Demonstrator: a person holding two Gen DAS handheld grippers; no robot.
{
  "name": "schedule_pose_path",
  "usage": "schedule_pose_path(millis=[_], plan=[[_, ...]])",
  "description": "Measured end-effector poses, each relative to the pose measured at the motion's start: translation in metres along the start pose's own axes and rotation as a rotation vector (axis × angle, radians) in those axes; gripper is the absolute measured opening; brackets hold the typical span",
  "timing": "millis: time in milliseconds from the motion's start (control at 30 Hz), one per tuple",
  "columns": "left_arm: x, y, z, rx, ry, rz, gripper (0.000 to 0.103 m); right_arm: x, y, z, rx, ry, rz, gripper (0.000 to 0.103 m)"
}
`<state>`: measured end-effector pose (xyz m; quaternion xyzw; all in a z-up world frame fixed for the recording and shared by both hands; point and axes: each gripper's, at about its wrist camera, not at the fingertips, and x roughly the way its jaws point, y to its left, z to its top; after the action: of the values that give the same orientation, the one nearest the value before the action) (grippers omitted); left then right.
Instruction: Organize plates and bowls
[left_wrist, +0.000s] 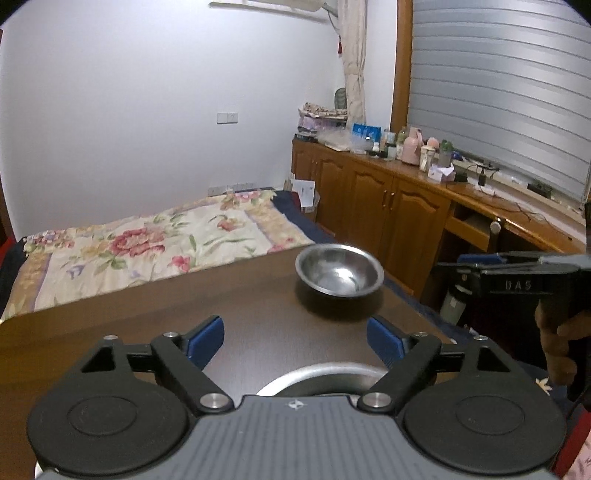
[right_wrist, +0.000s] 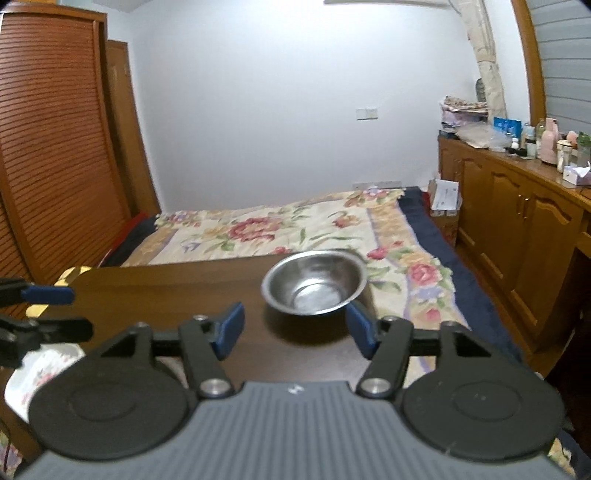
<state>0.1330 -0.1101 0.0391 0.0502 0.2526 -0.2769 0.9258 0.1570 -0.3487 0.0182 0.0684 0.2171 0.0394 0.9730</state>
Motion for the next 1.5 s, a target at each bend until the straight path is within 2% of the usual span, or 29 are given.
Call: schedule_pose_path(millis=[233, 367, 533, 600, 867, 1233, 1333, 1500], plan=[[0.03, 0.013, 0.028, -0.001, 0.002, -0.011, 0.089, 0.028, -0.016, 0.006, -0.005, 0.009, -0.038, 0.069], [0.051, 0.019, 0.041, -0.004, 0.022, -0.032, 0.078, 0.048, -0.024, 0.008, 0.01, 0.025, -0.047, 0.069], [0.075, 0.022, 0.051, 0.002, 0.055, -0.052, 0.075, 0.068, -0.032, 0.004, 0.05, 0.038, -0.044, 0.069], [0.087, 0.023, 0.053, -0.005, 0.073, -0.072, 0.07, 0.075, -0.034, 0.002, 0.059, 0.044, -0.045, 0.069], [0.136, 0.028, 0.056, -0.022, 0.154, -0.106, 0.056, 0.102, -0.043, -0.001, 0.087, 0.086, -0.033, 0.068], [0.188, 0.029, 0.056, -0.042, 0.243, -0.157, 0.05, 0.124, -0.053, 0.0, 0.112, 0.135, 0.002, 0.067], [0.198, 0.029, 0.055, -0.046, 0.271, -0.181, 0.042, 0.128, -0.052, 0.0, 0.12, 0.145, 0.012, 0.066], [0.212, 0.032, 0.052, -0.057, 0.288, -0.194, 0.04, 0.131, -0.052, 0.002, 0.128, 0.153, 0.026, 0.066]])
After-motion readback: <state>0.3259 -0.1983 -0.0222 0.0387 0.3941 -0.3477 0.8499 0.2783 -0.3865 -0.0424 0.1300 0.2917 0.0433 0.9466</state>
